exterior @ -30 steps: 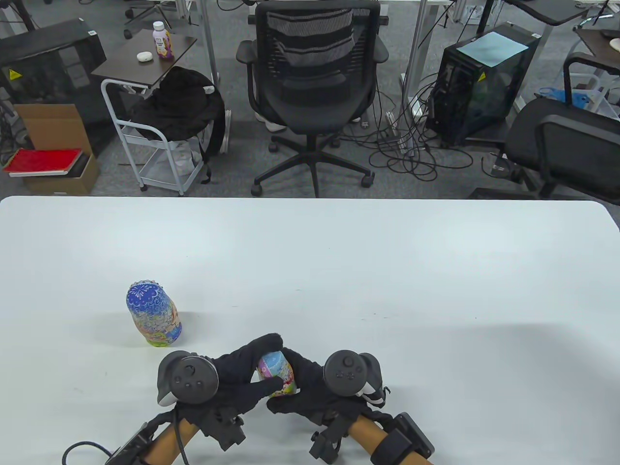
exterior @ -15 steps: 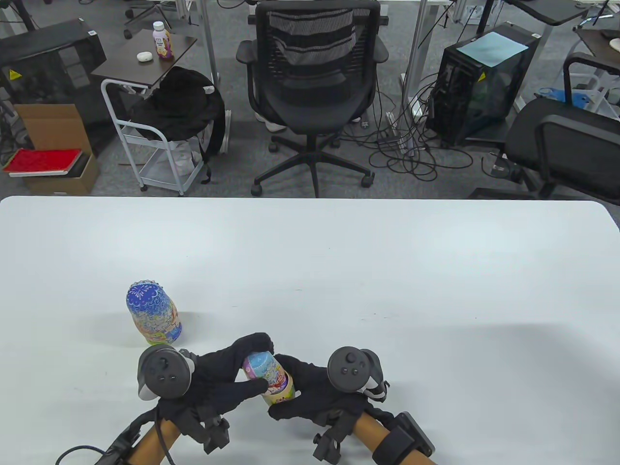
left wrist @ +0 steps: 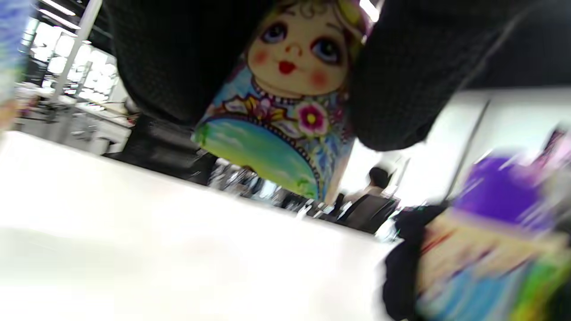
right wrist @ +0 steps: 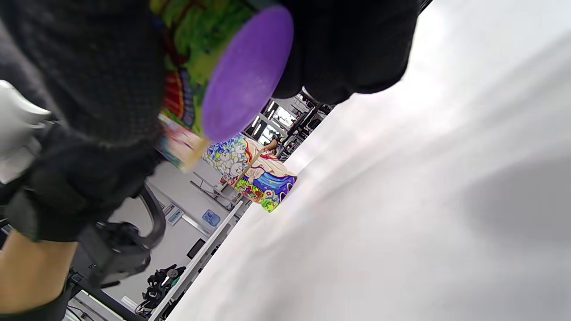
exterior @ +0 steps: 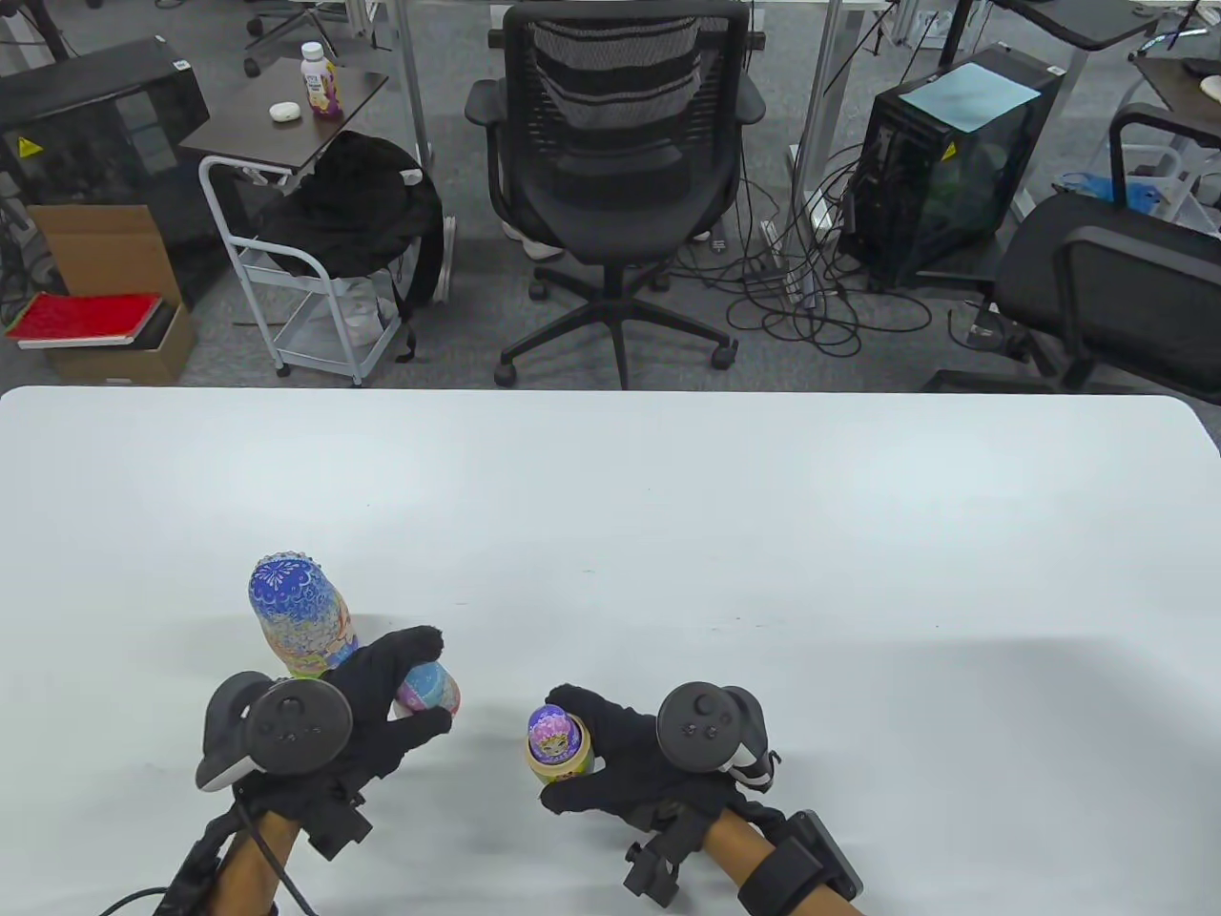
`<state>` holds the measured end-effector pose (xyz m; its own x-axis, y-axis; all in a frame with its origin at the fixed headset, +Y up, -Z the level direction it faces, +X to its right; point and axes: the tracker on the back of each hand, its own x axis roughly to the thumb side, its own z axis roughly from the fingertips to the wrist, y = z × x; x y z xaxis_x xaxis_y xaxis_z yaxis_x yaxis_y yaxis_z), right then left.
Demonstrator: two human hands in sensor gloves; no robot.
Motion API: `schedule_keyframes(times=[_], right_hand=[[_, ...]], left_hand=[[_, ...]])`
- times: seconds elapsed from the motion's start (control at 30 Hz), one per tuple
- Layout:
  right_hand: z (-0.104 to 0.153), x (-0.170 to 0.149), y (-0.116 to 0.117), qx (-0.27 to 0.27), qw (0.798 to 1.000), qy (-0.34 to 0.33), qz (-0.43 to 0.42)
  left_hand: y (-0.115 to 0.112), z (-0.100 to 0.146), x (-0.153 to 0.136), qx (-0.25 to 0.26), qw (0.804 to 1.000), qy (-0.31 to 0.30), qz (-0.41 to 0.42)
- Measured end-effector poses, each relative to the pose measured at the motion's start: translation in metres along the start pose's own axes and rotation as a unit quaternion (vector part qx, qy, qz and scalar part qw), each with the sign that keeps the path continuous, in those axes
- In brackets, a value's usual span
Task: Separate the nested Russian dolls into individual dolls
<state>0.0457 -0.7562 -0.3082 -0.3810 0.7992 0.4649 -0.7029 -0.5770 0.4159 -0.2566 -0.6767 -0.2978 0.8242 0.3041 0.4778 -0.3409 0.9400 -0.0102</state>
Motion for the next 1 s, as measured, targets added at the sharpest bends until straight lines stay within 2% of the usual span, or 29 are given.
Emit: schedule_keyframes(times=[0.23, 0.4, 0.53, 0.6, 0.7, 0.73, 0.8, 0.87, 0.9, 1.0], right_hand=[[0.0, -0.002, -0.003, -0.007, 1.0, 0.002, -0.001], [-0.001, -0.005, -0.002, 0.001, 1.0, 0.007, -0.001], [0.0, -0.003, -0.001, 0.001, 1.0, -0.001, 0.005], [-0.001, -0.003, -0.001, 0.006, 1.0, 0.002, 0.005], [0.0, -0.003, -0.001, 0.004, 1.0, 0.002, 0.005], [0.0, -0.003, -0.001, 0.003, 1.0, 0.001, 0.005], [-0.001, -0.003, 0.0, 0.005, 1.0, 0.001, 0.007], [-0.003, -0.003, 0.001, 0.013, 1.0, 0.009, 0.011], [-0.003, -0.003, 0.002, 0.015, 1.0, 0.011, 0.01], [-0.002, -0.003, 0.002, 0.015, 1.0, 0.006, 0.012]], left_hand=[[-0.037, -0.011, -0.023, -0.079, 0.996, 0.046, -0.015], [-0.05, -0.015, -0.018, -0.091, 0.995, 0.031, -0.034], [-0.062, -0.018, -0.01, -0.103, 0.991, 0.009, -0.089], [-0.064, -0.02, -0.008, -0.098, 0.99, 0.002, -0.099], [-0.062, -0.018, -0.003, -0.12, 0.987, 0.005, -0.108], [-0.058, -0.016, 0.0, -0.105, 0.989, -0.008, -0.107], [-0.045, -0.011, 0.012, -0.028, 0.996, -0.051, -0.072], [-0.035, -0.007, 0.029, 0.048, 0.994, -0.102, 0.009], [-0.034, -0.006, 0.036, 0.071, 0.989, -0.124, 0.042], [-0.037, -0.005, 0.055, 0.073, 0.98, -0.155, 0.104]])
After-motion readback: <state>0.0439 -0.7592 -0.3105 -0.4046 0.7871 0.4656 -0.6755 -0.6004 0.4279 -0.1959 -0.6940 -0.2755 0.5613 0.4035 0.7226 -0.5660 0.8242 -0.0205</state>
